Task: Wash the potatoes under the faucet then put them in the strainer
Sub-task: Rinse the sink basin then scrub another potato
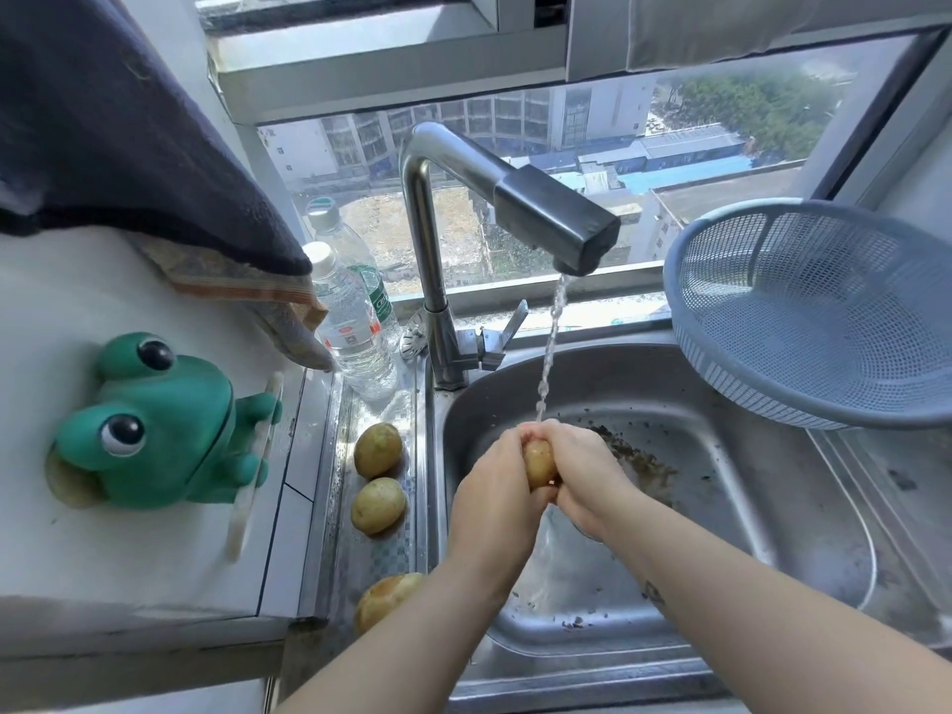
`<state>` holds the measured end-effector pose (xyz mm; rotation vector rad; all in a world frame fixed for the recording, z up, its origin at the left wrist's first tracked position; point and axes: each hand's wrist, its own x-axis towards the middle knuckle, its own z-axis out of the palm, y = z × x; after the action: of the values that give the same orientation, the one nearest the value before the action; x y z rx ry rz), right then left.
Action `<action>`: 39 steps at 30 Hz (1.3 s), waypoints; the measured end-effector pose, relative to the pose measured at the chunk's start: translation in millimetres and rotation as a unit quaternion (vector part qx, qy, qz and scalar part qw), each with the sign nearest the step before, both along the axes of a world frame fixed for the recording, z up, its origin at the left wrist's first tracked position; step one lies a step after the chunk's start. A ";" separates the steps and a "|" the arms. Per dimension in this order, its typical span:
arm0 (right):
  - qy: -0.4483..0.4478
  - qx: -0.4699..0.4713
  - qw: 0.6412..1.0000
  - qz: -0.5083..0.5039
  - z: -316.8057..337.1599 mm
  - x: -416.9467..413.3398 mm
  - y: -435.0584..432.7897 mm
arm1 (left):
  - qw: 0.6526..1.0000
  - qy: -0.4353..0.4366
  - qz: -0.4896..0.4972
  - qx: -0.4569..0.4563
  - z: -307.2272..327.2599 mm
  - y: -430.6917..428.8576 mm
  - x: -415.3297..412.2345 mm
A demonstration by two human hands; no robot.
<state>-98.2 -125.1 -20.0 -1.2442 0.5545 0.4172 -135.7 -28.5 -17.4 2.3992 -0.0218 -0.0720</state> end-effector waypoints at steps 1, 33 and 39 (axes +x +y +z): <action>0.007 0.006 1.000 -0.028 0.2 0.3 0.6 | 1.000 -0.005 -0.013 0.007 -0.3 0.3 -1.1; -0.035 0.124 0.992 -0.011 11.8 -0.7 0.3 | 0.992 0.071 -0.016 -0.099 -4.2 1.7 11.9; -0.049 0.150 0.985 0.073 14.2 -6.8 -3.0 | 0.980 0.154 0.002 -0.124 -6.6 8.2 15.9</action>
<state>-105.0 -128.1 -5.8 -1.0106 0.3035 0.5401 -119.8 -20.3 -24.1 2.1164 0.1128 -0.4153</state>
